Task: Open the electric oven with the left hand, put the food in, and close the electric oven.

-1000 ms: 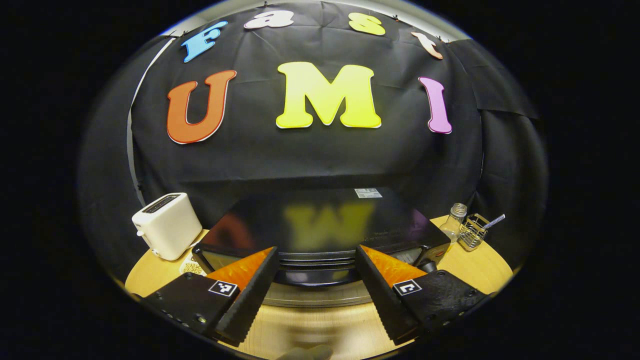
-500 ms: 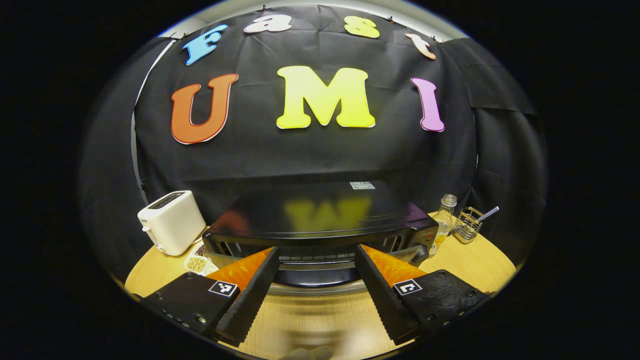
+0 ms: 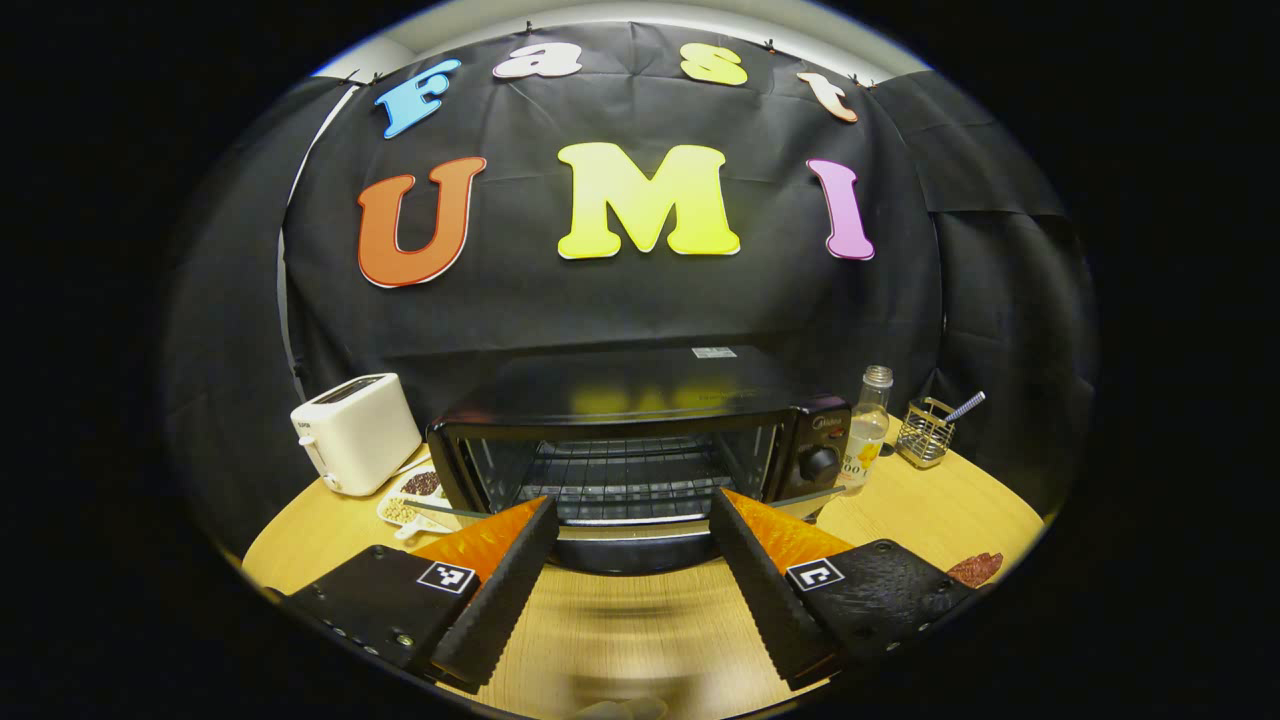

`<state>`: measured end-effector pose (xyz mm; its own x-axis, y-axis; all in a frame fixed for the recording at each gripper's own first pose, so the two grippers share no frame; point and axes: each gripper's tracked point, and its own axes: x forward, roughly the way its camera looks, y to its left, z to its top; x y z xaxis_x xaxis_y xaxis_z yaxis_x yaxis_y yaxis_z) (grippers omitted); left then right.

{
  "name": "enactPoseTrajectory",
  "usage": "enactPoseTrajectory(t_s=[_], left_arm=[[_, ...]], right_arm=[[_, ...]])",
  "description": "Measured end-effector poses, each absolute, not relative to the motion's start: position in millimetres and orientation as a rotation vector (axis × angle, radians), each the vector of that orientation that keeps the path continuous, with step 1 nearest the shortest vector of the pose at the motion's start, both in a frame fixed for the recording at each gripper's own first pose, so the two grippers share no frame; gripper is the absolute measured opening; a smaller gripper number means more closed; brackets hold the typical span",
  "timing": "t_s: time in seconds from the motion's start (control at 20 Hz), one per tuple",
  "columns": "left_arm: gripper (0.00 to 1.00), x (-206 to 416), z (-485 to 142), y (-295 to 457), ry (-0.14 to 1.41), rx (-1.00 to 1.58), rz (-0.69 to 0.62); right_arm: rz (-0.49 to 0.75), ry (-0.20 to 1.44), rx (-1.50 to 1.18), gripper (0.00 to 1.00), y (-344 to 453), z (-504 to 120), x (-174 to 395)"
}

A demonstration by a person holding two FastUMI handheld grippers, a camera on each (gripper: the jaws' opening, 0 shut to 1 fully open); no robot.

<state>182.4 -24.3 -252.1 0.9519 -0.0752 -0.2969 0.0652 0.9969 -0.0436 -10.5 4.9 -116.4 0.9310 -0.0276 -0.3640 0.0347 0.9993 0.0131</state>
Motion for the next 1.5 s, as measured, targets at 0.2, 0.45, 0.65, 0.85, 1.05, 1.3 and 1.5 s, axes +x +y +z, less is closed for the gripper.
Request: enactPoseTrajectory(t_s=[0.2,0.45,0.65,0.85,1.05,1.3,1.5], left_arm=[[0.97,158.9,-269.2,-26.8,0.324,-0.030,-0.072],[0.97,135.3,-293.5,-29.2,0.365,-0.036,-0.070],[0.97,124.5,-311.0,-32.5,0.403,-0.035,-0.072],[0.96,108.5,-338.8,-35.6,0.484,-0.052,-0.072],[0.96,101.0,-358.6,-38.0,0.540,-0.049,-0.076],[0.96,97.9,-377.3,-38.0,0.609,-0.065,-0.076],[0.97,96.6,-381.7,-37.7,0.632,-0.060,-0.081]], right_arm=[[-0.033,0.388,0.022,0.99,3.0,-124.0,-18.4],[-0.030,0.424,-0.006,0.99,2.7,-138.4,-27.8],[-0.015,0.450,-0.020,0.99,8.4,-149.5,-32.9],[0.010,0.469,-0.027,0.99,19.3,-156.8,-35.2],[0.019,0.472,-0.057,0.99,23.7,-157.1,-37.3],[0.025,0.480,-0.058,0.99,23.5,-158.7,-38.8],[0.018,0.488,-0.052,0.99,22.0,-162.3,-38.4]])
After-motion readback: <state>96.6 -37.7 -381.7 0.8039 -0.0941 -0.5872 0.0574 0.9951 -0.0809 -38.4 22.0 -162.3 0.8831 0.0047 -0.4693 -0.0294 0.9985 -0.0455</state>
